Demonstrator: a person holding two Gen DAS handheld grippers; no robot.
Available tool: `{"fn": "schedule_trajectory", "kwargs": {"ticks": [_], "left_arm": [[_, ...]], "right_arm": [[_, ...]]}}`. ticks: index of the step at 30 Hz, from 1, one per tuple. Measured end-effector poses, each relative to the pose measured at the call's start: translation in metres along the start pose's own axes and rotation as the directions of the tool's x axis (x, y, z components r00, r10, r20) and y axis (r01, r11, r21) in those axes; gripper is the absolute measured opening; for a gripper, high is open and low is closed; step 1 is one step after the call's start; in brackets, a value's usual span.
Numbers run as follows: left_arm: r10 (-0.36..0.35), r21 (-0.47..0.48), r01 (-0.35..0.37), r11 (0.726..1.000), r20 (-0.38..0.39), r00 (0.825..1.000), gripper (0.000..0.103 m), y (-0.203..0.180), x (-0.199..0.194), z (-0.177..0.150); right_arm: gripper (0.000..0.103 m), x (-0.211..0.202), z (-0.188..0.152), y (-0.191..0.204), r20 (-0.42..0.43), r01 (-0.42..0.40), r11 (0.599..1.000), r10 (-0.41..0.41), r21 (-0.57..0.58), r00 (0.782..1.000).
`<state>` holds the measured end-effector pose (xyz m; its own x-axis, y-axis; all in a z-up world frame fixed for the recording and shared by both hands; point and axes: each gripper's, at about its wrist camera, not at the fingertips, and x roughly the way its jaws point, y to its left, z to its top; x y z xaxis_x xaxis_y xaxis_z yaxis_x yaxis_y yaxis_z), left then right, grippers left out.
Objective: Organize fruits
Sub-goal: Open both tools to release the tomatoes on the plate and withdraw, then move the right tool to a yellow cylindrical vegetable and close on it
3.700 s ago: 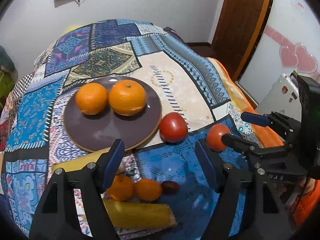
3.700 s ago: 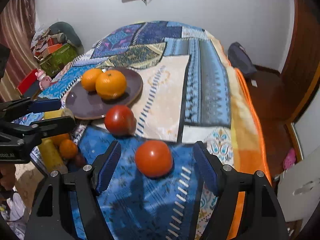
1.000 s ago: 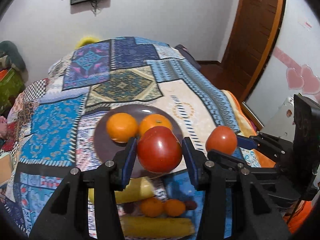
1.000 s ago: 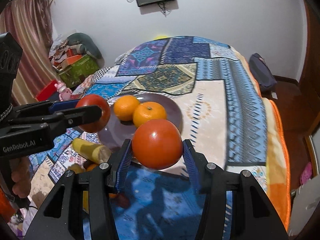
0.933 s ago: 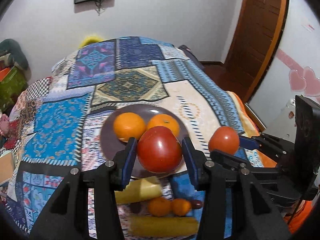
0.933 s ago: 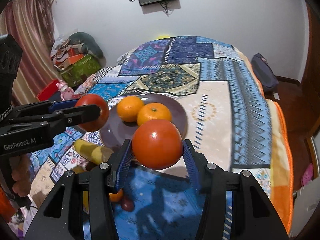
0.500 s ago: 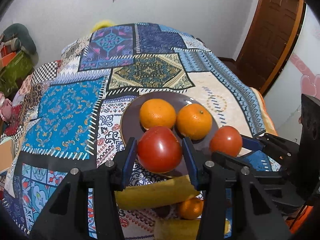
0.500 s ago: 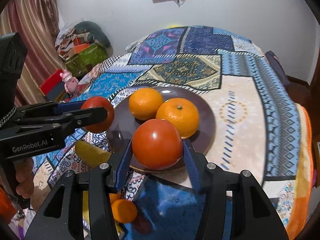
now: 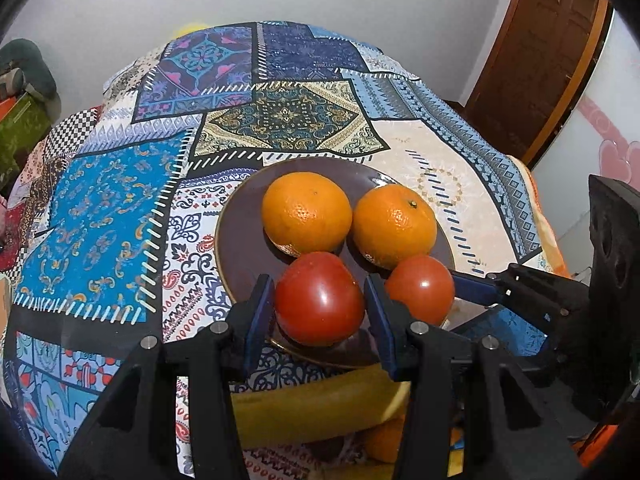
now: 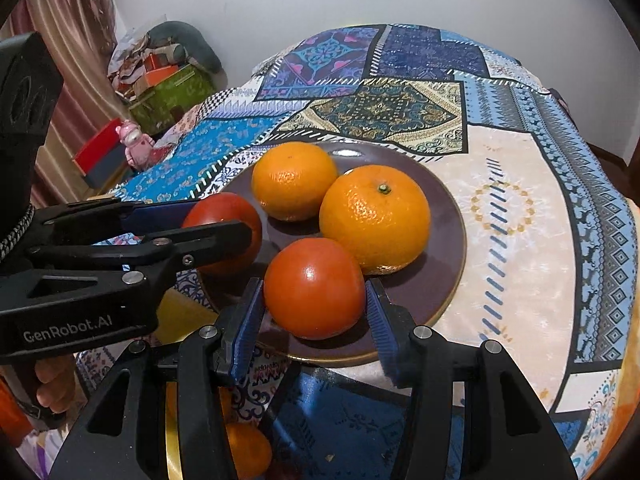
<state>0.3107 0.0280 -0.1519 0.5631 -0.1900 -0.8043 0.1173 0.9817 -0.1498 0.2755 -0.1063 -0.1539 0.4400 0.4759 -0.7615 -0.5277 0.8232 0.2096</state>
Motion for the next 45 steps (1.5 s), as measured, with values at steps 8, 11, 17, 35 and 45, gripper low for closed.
{"fn": "schedule_trajectory", "kwargs": {"ticks": [8,11,17,35,45], "left_arm": [[-0.006,-0.004,0.006,1.000,-0.035,0.999,0.046,0.000,0.013,0.001],[-0.004,-0.002,0.004,1.000,-0.037,0.999,0.046,-0.001,0.013,0.001],[-0.013,-0.027,0.013,1.000,-0.019,1.000,0.046,0.002,0.005,0.003],[0.040,-0.017,-0.040,0.999,0.023,0.999,0.048,0.014,-0.072,-0.047],[0.066,-0.057,-0.068,0.996,-0.031,0.997,0.048,0.028,-0.091,-0.110]], "right_arm": [[0.048,0.007,0.000,0.001,-0.014,-0.011,1.000,0.011,0.001,1.000],[0.048,0.008,0.000,0.001,-0.017,-0.011,1.000,0.011,0.001,1.000],[0.048,-0.004,0.003,0.002,0.012,-0.023,1.000,0.023,0.000,1.000],[0.048,-0.058,-0.020,0.028,0.043,-0.023,0.999,0.024,-0.031,0.999],[0.048,-0.059,-0.059,0.059,-0.050,-0.094,0.991,0.090,-0.096,0.995]]}}
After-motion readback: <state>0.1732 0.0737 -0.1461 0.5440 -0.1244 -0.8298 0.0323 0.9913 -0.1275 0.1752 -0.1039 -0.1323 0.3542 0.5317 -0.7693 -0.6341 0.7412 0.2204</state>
